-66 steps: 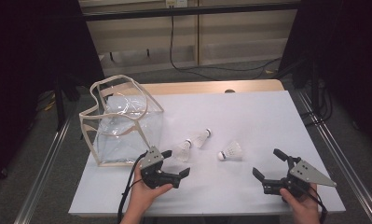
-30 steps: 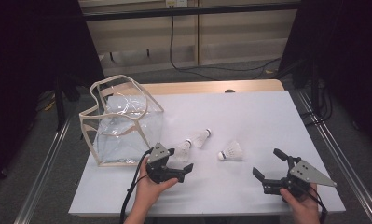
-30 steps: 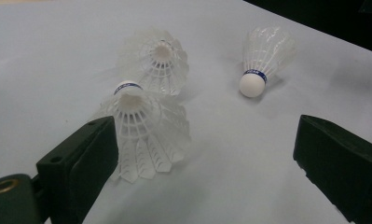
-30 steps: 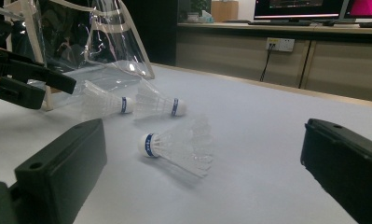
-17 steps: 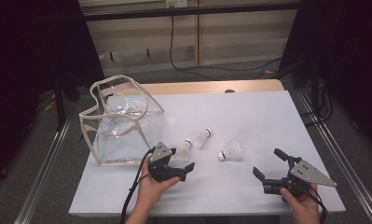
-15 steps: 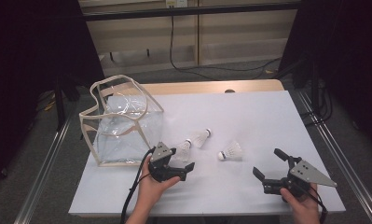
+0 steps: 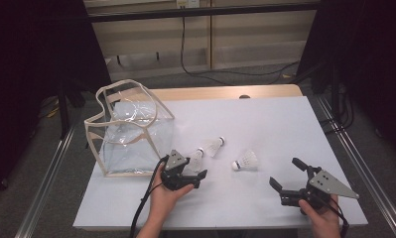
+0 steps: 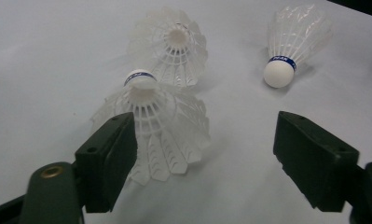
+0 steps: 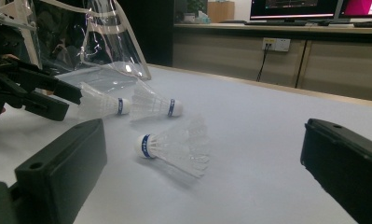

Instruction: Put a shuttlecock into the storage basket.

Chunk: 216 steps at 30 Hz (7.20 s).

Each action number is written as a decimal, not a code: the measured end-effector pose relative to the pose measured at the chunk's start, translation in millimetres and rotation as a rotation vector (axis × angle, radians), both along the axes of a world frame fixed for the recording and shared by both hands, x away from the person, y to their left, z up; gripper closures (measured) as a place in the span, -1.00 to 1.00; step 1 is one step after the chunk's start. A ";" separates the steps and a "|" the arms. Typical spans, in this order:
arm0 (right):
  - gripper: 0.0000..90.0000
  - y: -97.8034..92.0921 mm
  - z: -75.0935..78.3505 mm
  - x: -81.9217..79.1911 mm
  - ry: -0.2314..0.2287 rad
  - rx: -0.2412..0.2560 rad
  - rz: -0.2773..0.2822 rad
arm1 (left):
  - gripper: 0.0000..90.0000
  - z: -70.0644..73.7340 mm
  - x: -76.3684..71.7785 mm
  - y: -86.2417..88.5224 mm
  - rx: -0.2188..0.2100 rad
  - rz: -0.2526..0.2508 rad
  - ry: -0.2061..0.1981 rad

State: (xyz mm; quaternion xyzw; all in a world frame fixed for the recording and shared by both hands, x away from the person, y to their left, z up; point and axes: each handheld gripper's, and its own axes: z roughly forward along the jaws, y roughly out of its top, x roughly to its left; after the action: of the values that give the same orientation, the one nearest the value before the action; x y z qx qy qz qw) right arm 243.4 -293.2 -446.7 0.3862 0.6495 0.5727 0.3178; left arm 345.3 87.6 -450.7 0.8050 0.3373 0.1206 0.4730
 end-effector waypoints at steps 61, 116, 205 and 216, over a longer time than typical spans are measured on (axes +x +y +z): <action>-0.99 -2.5 0.9 -1.0 -0.003 0.013 0.002 | 0.66 -0.8 18.8 -13.8 0.058 0.130 0.039; -0.99 -5.6 1.4 -2.5 -0.009 0.021 -0.010 | 1.00 38.2 12.2 11.2 -0.052 0.081 0.189; -0.99 -6.4 1.6 -2.8 -0.009 0.027 -0.008 | 1.00 141.4 42.7 1.9 0.090 -0.123 0.351; -0.99 -5.9 1.7 -3.0 -0.007 0.027 -0.004 | 1.00 153.5 48.5 0.9 0.107 -0.141 0.365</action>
State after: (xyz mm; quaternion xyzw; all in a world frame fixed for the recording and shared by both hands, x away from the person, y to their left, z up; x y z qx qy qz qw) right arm 240.4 -299.1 -445.0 0.3898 0.6398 0.5821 0.3160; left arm 393.8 88.6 -297.1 0.8591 0.3536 -0.0430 0.3676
